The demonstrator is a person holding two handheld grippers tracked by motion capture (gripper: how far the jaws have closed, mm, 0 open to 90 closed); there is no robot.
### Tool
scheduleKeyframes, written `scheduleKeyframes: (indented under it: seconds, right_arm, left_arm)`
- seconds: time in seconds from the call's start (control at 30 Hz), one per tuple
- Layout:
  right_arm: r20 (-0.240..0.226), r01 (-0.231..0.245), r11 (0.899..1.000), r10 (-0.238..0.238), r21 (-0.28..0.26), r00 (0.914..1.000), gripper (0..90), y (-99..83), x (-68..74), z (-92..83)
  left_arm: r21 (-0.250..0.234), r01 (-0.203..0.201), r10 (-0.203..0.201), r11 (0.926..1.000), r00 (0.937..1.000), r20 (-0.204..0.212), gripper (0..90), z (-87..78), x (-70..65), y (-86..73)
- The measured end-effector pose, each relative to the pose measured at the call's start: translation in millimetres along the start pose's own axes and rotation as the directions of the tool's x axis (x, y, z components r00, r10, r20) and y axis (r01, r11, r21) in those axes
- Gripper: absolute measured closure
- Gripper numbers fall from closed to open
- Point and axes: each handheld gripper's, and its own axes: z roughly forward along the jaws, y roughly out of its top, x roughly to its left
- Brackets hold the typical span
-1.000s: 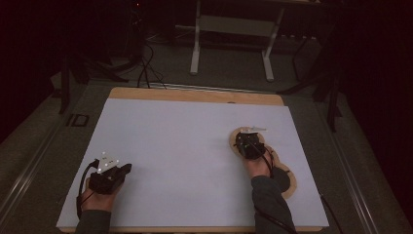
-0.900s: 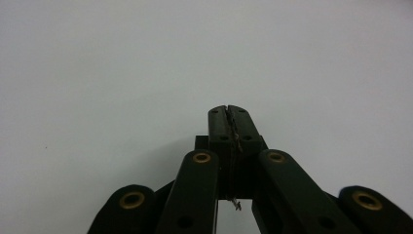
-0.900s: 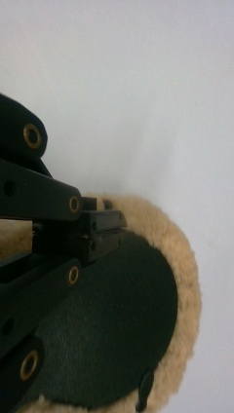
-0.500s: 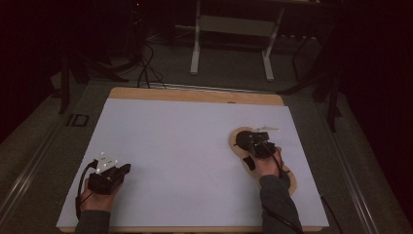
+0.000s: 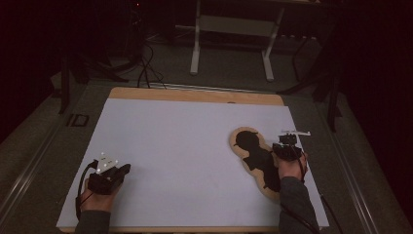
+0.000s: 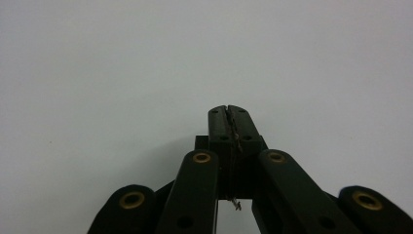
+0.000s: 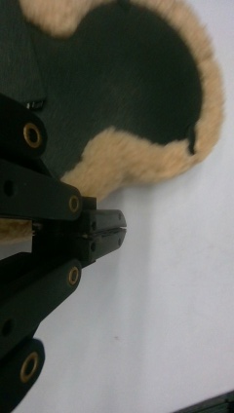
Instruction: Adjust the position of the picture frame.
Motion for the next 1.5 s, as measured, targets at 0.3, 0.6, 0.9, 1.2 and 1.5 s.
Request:
scheduleKeyframes:
  seconds: [0.3,0.6,0.9,1.2,1.5]
  right_arm:
    - [0.047,-0.054,0.996,0.051,0.07,0.9976,90.0,-9.4,-7.5,6.7]
    - [0.015,-0.065,0.996,0.064,0.057,0.9978,90.0,-11.1,-0.2,7.7]
    - [-0.054,0.012,0.998,-0.009,0.06,0.9985,90.0,-6.8,37.6,15.0]
    - [-0.117,0.119,0.99,-0.111,0.073,0.987,90.0,-4.4,72.1,19.0]
    - [-0.178,0.153,0.987,-0.141,0.056,0.974,90.0,-5.9,73.3,9.6]
  left_arm:
    - [0.002,0.002,-0.002,1.0,1.0,0.003,90.0,-0.6,1.1,-0.6]
    - [0.004,0.004,-0.004,1.0,1.0,0.005,90.0,0.0,1.1,-0.5]
    - [0.002,0.003,-0.003,1.0,1.0,0.005,90.0,-0.2,1.0,-0.3]
    - [-0.001,0.001,-0.001,1.0,1.0,0.007,90.0,0.3,-0.1,0.4]
    - [-0.009,0.008,-0.007,0.9999,0.9999,0.014,90.0,-0.6,1.4,0.5]
